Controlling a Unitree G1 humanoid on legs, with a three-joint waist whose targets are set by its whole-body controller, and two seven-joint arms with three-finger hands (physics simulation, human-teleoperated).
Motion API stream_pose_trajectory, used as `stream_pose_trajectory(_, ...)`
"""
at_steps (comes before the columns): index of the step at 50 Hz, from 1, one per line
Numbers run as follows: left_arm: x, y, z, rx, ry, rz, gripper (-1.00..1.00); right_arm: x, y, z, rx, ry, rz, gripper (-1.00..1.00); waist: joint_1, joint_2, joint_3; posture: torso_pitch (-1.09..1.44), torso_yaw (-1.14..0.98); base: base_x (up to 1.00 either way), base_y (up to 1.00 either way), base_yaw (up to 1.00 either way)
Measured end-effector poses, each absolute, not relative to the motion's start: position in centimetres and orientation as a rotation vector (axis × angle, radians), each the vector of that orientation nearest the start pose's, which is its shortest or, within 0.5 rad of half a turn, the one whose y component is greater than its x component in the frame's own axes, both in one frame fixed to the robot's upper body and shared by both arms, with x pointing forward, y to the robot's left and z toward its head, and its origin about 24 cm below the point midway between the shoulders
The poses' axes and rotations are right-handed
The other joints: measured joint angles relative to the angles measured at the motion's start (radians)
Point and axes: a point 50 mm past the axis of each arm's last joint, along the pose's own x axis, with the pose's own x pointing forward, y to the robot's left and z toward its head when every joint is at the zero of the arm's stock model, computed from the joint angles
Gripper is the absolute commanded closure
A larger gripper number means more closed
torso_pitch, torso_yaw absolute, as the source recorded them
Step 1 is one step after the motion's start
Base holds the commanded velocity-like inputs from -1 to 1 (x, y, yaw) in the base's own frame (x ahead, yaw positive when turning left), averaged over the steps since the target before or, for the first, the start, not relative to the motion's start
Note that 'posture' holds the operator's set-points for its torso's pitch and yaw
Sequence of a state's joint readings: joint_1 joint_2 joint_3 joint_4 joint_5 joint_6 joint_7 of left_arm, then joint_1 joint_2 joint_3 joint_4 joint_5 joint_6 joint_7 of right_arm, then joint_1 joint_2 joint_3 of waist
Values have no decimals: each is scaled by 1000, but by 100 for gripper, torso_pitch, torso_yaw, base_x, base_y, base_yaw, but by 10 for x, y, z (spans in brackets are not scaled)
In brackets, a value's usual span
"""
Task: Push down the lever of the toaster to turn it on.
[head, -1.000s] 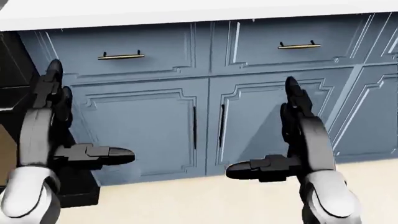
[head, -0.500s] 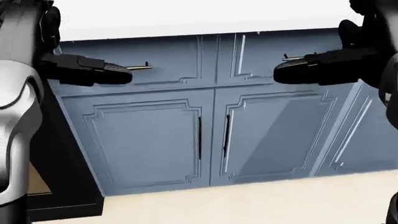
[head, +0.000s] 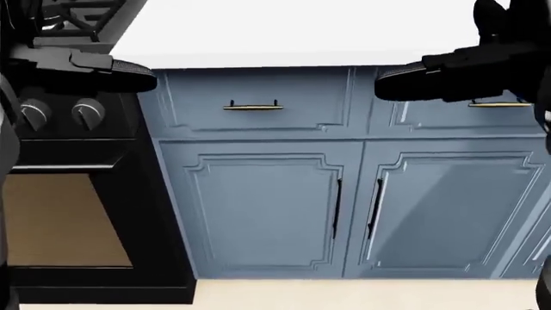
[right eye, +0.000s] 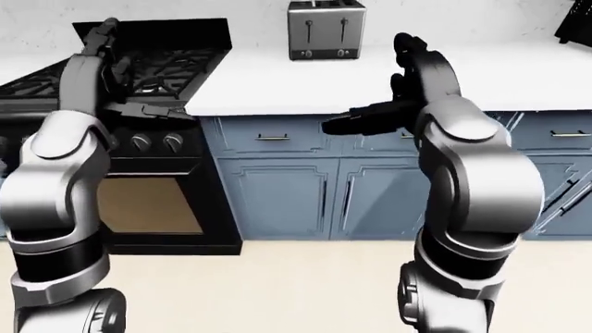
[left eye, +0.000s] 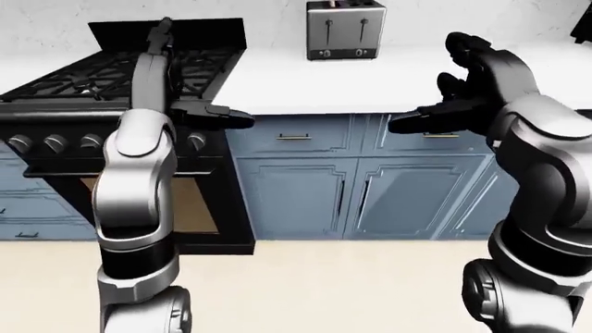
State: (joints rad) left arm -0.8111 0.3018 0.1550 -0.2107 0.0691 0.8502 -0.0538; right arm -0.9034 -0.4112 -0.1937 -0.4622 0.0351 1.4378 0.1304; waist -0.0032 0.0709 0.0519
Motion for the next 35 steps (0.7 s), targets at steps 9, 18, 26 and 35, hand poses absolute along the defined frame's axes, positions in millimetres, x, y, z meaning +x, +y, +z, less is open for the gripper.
stream_pose_trajectory(9, 330, 182, 256, 240, -147, 104, -100, 299, -188, 282, -206, 71, -33, -100, 31, -98, -9, 0, 0, 36, 0, 0)
stream_pose_trajectory(18, 333, 176, 250, 242, -126, 65, -100, 299, -194, 280, -208, 94, -75, -100, 21, -109, 47, 0, 0, 7, 0, 0)
stream_pose_trajectory(26, 332, 185, 259, 237, -144, 109, -100, 304, -187, 278, -207, 119, -35, -100, 17, -79, 10, 0, 0, 0, 0, 0)
stream_pose_trajectory(35, 327, 186, 271, 237, -172, 111, -100, 300, -184, 292, -220, 59, -32, -100, 7, -117, -12, 0, 0, 20, 0, 0)
